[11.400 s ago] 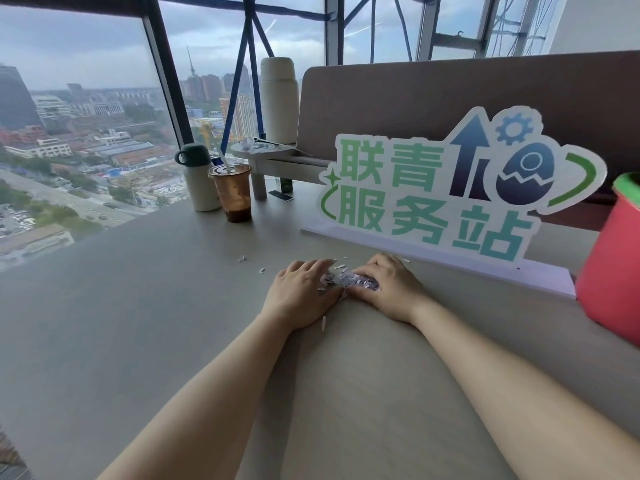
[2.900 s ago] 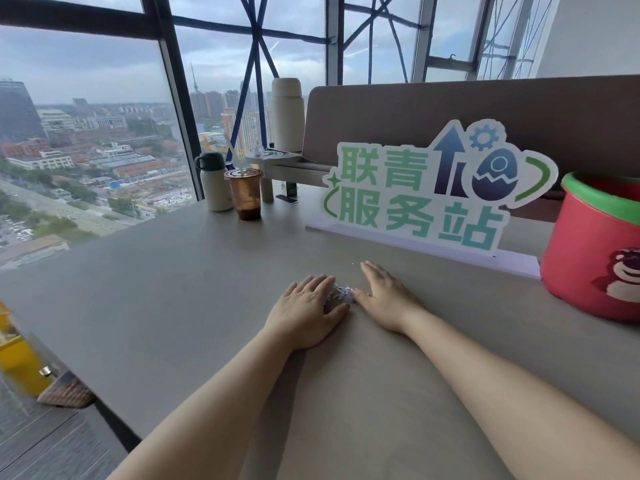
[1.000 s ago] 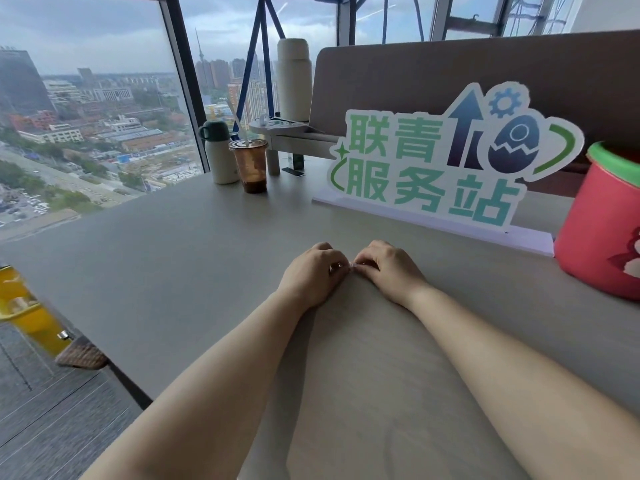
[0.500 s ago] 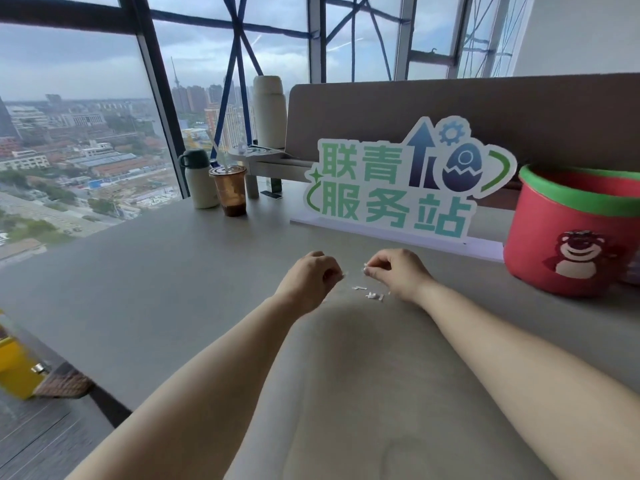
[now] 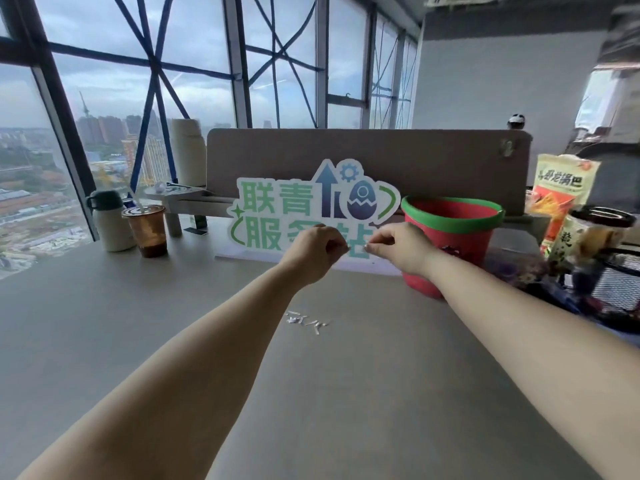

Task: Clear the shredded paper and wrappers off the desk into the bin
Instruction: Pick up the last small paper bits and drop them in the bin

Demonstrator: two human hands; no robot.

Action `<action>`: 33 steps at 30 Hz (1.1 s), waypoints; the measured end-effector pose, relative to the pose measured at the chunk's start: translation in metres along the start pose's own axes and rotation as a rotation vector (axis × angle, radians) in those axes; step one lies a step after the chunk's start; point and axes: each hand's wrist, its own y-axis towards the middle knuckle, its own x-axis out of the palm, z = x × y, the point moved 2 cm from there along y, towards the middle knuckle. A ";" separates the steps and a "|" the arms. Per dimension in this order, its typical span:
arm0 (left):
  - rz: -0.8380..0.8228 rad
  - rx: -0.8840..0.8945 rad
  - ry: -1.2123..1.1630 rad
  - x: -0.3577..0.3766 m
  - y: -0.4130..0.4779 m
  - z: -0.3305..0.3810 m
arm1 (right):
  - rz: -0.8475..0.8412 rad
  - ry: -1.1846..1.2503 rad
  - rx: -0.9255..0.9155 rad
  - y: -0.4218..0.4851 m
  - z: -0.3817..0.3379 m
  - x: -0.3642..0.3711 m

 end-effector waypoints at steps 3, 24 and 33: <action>0.017 0.040 -0.024 0.001 0.021 0.028 | 0.067 -0.020 0.006 -0.002 0.004 -0.039; -0.138 0.149 -0.047 0.097 0.184 0.109 | 0.146 -0.305 0.225 0.069 0.108 -0.157; -0.233 0.181 0.028 0.109 0.184 0.121 | 0.092 -0.120 0.232 0.063 0.114 -0.162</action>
